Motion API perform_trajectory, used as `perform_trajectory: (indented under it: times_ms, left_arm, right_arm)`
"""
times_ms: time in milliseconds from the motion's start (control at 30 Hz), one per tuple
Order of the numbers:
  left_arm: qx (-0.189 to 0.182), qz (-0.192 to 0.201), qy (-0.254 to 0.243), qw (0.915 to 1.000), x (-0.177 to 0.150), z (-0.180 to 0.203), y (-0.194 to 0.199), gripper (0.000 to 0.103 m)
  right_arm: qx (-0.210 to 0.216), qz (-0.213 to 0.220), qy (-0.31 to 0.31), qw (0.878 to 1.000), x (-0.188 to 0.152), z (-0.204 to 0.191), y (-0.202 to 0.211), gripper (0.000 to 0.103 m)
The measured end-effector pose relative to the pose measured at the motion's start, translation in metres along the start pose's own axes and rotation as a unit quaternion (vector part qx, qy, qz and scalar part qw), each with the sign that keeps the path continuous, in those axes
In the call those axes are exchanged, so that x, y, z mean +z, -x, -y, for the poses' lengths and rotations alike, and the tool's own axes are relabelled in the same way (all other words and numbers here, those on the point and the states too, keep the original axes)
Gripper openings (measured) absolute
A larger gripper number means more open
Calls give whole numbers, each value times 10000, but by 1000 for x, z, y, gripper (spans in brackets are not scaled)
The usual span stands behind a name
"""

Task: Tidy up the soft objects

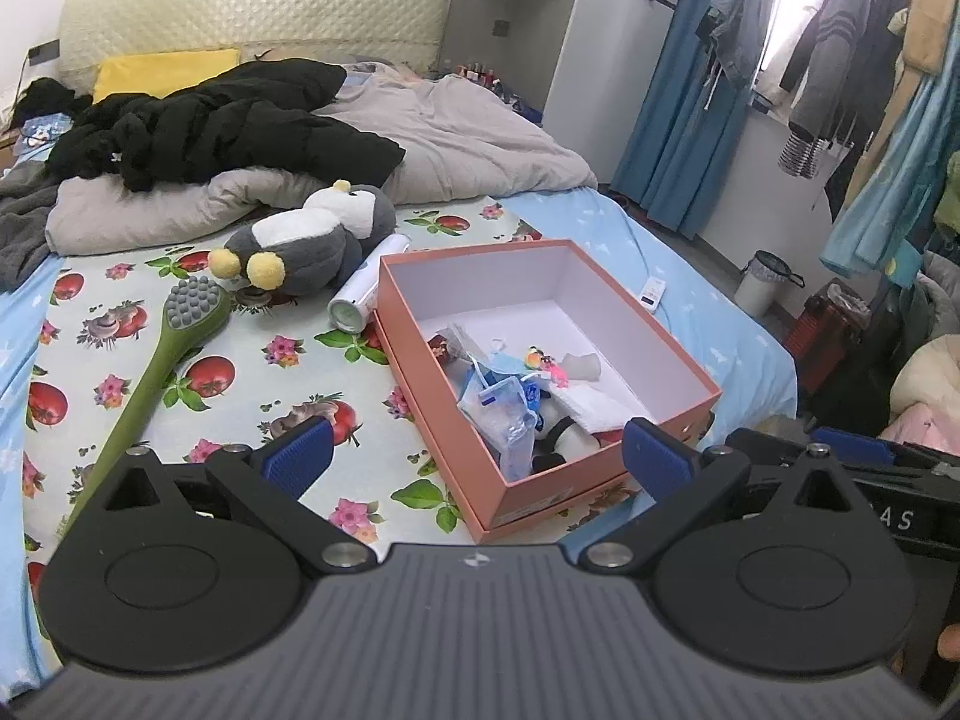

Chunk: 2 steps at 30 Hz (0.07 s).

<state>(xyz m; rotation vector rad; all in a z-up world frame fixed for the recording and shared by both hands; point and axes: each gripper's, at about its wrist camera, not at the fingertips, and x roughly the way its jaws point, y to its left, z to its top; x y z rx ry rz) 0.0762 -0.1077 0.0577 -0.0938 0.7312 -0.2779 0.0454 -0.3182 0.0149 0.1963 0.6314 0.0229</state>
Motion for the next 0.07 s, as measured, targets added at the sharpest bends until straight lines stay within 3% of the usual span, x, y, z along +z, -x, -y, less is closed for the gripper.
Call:
perform_trajectory:
  times_ms: [67]
  left_arm:
    - [22, 25, 9, 10000, -1, -1, 1, 103]
  right_arm:
    - [20, 8, -12, 10000, -1, 0, -1, 92]
